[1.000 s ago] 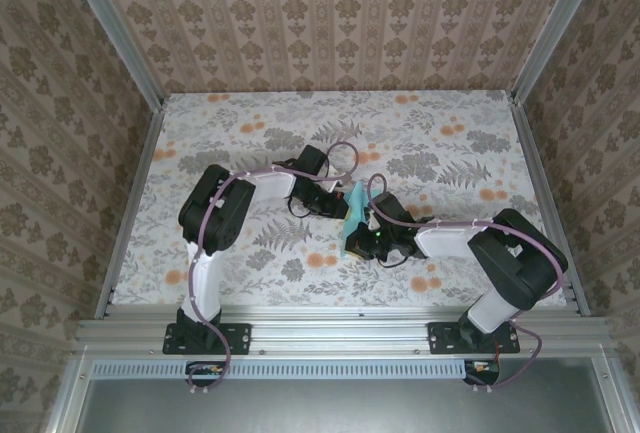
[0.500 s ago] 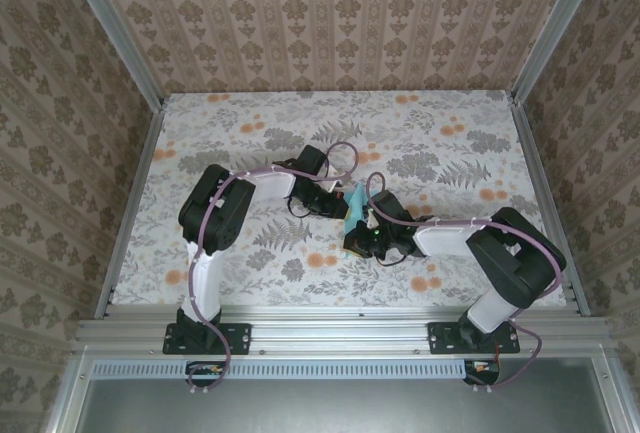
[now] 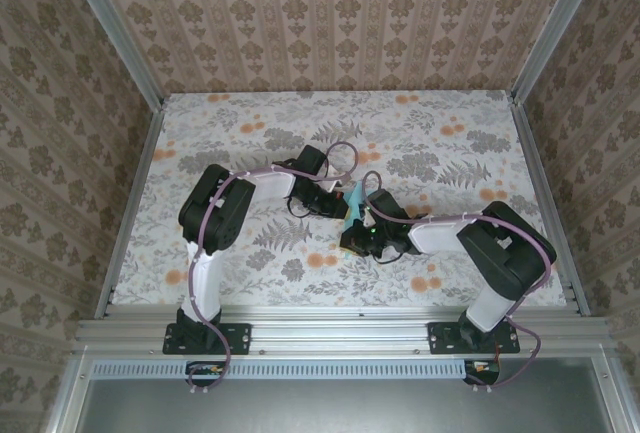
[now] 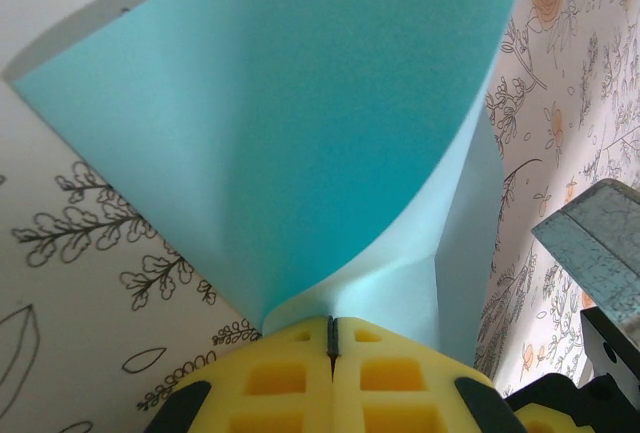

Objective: Fold a paper plane with a square sheet of paper (pick it up from the middle)
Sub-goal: Fourth fold the wing at the center of the table.

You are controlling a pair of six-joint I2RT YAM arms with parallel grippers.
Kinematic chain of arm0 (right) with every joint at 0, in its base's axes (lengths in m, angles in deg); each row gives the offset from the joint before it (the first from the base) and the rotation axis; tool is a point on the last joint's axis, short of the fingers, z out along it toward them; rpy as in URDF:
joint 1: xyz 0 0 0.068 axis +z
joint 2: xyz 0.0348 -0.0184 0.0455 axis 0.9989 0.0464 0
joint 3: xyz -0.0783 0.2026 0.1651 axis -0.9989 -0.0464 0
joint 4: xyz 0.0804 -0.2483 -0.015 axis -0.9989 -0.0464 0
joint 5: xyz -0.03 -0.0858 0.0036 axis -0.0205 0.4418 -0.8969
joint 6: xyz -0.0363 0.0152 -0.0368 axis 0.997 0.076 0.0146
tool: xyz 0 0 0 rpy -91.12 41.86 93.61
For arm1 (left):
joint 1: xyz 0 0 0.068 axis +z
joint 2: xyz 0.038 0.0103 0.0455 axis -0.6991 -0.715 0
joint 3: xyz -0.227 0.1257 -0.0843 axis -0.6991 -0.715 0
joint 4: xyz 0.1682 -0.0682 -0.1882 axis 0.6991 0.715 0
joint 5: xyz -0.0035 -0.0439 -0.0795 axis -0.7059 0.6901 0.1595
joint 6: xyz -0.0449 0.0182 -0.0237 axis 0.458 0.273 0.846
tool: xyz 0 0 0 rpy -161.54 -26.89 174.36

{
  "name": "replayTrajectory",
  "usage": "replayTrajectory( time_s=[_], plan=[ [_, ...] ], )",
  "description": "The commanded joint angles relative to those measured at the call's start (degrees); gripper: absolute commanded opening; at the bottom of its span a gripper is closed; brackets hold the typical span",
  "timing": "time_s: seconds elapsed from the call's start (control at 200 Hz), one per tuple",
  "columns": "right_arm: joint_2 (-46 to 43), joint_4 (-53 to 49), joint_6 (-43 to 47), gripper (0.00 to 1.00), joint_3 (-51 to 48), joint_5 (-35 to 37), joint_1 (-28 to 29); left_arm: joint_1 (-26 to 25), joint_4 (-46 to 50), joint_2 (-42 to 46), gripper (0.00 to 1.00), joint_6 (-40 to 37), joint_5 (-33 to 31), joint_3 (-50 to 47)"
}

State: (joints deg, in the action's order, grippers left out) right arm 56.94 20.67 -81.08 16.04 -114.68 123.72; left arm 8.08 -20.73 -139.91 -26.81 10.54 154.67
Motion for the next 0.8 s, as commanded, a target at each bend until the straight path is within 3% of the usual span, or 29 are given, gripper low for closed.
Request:
replayTrajectory(
  time_s=[0.0,0.6,0.795],
  plan=[
    [1.11,0.32,-0.7,0.12,1.71,-0.96,0.01,-0.82,5.15,-9.51,0.0,-2.58,-13.08,-4.85],
    [4.54,0.01,-0.71,0.13,1.88,-1.75,0.71,-0.55,4.49,-10.2,0.0,-2.55,-12.71,-5.26],
    [5.26,-5.88,1.39,0.13,2.7,0.0,0.88,-0.47,4.66,-10.25,0.0,-2.64,-12.65,-5.2]
  ],
)
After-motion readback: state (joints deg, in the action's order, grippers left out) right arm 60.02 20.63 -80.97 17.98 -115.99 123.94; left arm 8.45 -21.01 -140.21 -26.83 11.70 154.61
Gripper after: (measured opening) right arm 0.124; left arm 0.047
